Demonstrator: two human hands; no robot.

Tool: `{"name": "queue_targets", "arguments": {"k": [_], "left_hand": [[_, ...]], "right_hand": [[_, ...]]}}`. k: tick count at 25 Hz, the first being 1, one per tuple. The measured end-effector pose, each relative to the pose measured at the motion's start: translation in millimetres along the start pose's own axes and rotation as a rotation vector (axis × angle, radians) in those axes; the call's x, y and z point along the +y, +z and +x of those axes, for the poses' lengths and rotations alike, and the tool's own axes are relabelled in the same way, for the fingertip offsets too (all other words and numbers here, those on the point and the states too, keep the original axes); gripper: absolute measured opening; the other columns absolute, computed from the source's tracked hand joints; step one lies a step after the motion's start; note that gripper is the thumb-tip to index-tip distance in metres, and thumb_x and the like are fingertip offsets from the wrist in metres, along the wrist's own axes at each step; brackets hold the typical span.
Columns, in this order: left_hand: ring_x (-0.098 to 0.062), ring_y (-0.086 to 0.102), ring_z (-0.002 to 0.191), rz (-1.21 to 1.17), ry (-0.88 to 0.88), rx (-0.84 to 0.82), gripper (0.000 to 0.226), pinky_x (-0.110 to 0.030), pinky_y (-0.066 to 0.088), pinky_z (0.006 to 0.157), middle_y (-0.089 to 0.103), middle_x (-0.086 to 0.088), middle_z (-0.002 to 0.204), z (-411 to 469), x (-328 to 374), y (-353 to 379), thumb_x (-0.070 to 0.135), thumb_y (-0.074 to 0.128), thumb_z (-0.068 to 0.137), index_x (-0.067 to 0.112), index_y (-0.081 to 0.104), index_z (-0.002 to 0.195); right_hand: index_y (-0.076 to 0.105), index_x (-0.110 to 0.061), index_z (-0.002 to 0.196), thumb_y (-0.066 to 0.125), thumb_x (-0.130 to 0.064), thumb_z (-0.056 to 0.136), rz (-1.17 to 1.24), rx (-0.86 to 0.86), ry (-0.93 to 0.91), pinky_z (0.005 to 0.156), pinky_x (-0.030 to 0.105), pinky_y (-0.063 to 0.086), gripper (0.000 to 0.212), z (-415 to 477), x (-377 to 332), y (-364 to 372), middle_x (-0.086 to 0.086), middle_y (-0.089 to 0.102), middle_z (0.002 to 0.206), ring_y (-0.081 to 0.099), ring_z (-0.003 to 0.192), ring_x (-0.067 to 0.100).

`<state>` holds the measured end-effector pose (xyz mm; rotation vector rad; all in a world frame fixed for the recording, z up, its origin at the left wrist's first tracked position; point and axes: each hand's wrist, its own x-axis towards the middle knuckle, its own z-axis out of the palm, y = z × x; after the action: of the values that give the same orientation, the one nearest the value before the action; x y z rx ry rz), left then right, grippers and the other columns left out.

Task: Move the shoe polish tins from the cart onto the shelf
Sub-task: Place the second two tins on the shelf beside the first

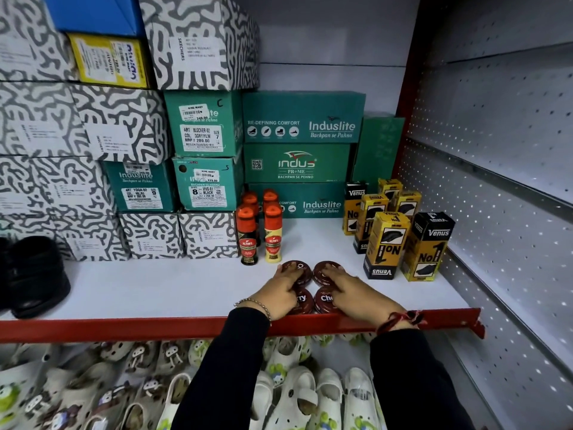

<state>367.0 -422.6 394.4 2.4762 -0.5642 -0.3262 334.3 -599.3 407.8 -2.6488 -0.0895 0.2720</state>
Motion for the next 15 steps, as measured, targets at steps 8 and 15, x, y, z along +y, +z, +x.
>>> {"name": "queue_targets", "arguments": {"k": [8, 15], "left_hand": [[-0.027, -0.003, 0.156, 0.022, 0.044, 0.035, 0.068, -0.035, 0.002, 0.126, 0.007, -0.007, 0.168, 4.0, 0.5, 8.9, -0.002, 0.039, 0.094, 0.016, 0.021, 0.157], [-0.026, -0.005, 0.156, 0.157, 0.021, 0.034, 0.063, -0.044, 0.0, 0.126, 0.003, -0.003, 0.168, 5.4, 2.0, 5.0, 0.011, 0.037, 0.1, 0.018, 0.016, 0.159]], "right_hand": [[0.028, -0.017, 0.157, 0.045, -0.008, 0.097, 0.034, 0.042, -0.047, 0.124, 0.025, 0.015, 0.063, -0.6, 14.0, -5.3, 0.002, 0.02, 0.167, 0.018, 0.155, 0.018], [0.018, -0.015, 0.159, 0.044, -0.02, 0.102, 0.007, 0.07, -0.068, 0.128, 0.038, 0.0, 0.063, 4.8, 13.6, -0.4, 0.001, 0.009, 0.169, 0.005, 0.157, 0.019]]}}
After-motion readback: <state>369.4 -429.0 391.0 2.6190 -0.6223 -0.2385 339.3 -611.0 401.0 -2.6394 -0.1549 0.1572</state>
